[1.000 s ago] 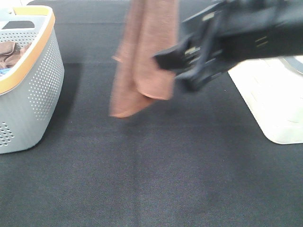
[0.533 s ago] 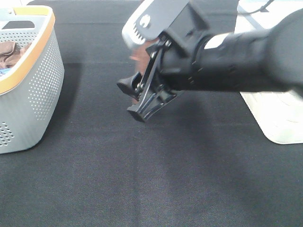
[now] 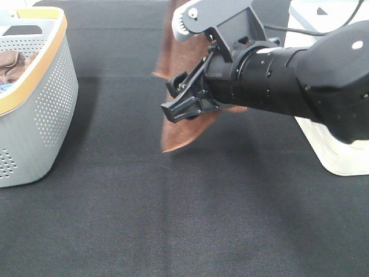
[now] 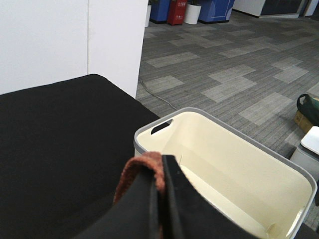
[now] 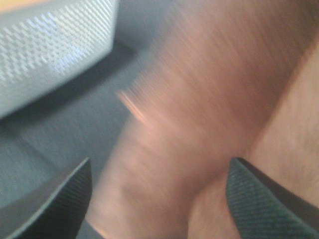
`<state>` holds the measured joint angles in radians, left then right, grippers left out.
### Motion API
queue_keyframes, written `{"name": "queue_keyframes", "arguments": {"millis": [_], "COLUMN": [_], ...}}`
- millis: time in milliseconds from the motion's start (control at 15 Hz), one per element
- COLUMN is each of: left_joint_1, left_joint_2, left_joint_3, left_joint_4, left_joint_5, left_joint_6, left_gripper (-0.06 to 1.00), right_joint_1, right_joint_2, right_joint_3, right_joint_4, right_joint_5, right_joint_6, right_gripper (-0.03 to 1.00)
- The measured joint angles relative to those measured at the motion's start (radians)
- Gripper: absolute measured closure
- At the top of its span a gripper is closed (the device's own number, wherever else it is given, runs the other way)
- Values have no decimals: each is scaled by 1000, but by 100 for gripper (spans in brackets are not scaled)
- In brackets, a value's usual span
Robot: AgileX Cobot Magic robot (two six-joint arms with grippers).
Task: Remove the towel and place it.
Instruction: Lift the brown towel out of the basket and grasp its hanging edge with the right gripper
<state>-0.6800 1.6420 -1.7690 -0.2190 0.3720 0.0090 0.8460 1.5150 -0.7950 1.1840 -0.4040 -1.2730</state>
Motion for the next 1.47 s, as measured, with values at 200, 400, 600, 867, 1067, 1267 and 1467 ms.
{"name": "queue_keyframes", "arguments": {"millis": [200,400,600,867,1067,1267,1467], "left_joint_1": [0,0,0,0,0,0,0], "left_joint_2": [-5,-5,-5,-5,-5,-5,-5], "left_joint_3": [0,0,0,0,0,0,0], "left_joint_4": [4,9,9,31,35,35,24], "left_joint_5": [0,1,5,7,7,7,7], "left_joint_6": [0,0,0,0,0,0,0], "left_gripper": [94,94,94,94,94,94,94], "right_joint_1": [0,0,0,0,0,0,0], "right_joint_2": [0,0,0,0,0,0,0], "right_joint_3": [0,0,0,0,0,0,0], "right_joint_4": [155,249,277,334,391,410,415], "right_joint_5": [-28,-78,-109,-167,-185,-187,-187], "right_joint_6": [-124,-184,-207,-262,-305,-321,-329], "right_gripper": [25,25,25,25,25,25,27]}}
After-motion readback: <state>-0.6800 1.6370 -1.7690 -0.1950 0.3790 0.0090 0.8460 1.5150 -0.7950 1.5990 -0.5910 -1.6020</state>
